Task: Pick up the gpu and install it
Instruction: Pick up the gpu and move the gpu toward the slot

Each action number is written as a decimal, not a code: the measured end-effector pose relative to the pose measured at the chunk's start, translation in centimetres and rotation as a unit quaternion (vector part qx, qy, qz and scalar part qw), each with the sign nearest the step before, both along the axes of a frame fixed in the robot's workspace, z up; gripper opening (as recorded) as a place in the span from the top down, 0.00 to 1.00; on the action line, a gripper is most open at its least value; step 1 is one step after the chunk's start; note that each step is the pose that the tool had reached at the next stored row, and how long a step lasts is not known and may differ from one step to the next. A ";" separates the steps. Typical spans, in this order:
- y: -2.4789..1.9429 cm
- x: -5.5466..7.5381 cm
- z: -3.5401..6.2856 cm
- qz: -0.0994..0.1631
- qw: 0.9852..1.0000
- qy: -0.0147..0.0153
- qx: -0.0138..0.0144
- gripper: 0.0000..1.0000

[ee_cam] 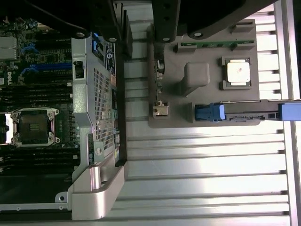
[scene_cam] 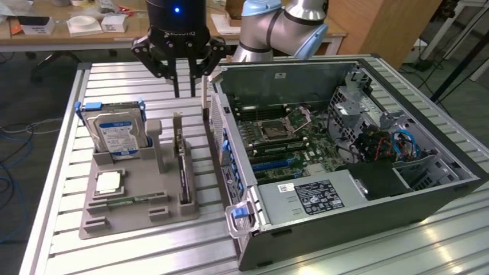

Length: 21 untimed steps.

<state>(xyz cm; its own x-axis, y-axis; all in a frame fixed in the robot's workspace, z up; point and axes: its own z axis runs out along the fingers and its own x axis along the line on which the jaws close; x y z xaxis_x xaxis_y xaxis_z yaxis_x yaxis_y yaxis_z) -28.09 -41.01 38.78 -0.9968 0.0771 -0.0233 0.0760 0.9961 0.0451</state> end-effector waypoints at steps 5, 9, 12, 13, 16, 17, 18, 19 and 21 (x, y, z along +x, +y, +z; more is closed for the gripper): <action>0.00 0.0 0.00 0.000 1.000 0.000 0.000 0.53; 0.00 0.0 0.00 0.000 1.000 0.000 0.000 0.53; -0.03 0.0 -0.03 0.000 1.000 0.000 0.000 0.53; -0.08 0.0 -0.04 0.000 1.000 0.000 0.000 0.53; -0.28 0.0 -0.09 0.000 1.000 0.000 0.000 0.53; -0.35 0.0 -0.10 0.000 1.000 0.000 0.000 0.53; -0.43 0.0 -0.11 0.000 1.000 0.000 0.000 0.53; -0.51 0.0 -0.13 0.000 1.000 0.000 0.000 0.53; -0.68 0.0 -0.16 0.000 1.000 0.000 0.000 0.53</action>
<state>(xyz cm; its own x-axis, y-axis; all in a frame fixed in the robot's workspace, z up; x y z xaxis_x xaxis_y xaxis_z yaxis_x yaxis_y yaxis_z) -28.09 -41.69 38.61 -0.9967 0.0771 -0.0233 0.0760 0.9961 0.0451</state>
